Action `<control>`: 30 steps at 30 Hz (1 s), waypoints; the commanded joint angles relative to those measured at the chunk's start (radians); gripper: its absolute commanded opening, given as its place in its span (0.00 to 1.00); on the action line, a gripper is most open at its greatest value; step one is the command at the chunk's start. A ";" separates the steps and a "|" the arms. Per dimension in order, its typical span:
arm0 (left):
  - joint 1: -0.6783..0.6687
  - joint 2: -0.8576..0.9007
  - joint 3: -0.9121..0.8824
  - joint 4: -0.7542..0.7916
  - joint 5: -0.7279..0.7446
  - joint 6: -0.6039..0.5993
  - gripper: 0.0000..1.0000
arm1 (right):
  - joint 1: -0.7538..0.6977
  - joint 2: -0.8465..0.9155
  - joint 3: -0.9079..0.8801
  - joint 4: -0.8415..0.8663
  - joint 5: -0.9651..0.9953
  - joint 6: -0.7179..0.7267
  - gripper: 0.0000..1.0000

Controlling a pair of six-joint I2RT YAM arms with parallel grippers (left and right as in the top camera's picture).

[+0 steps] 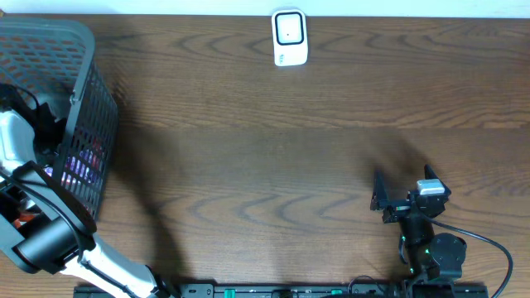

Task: Scan the item barcode
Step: 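Grasp the purple snack bag in the basket with the left gripper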

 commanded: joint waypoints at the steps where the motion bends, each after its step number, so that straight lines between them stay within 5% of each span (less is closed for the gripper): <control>1: 0.000 0.100 -0.047 -0.006 -0.006 0.008 0.07 | -0.012 -0.002 -0.002 -0.003 0.005 -0.012 0.99; 11: 0.005 -0.068 0.032 -0.037 -0.003 -0.057 0.07 | -0.012 -0.002 -0.002 -0.003 0.005 -0.012 0.99; 30: 0.005 -0.470 0.035 0.243 -0.003 -0.132 0.07 | -0.012 -0.002 -0.002 -0.003 0.005 -0.012 0.99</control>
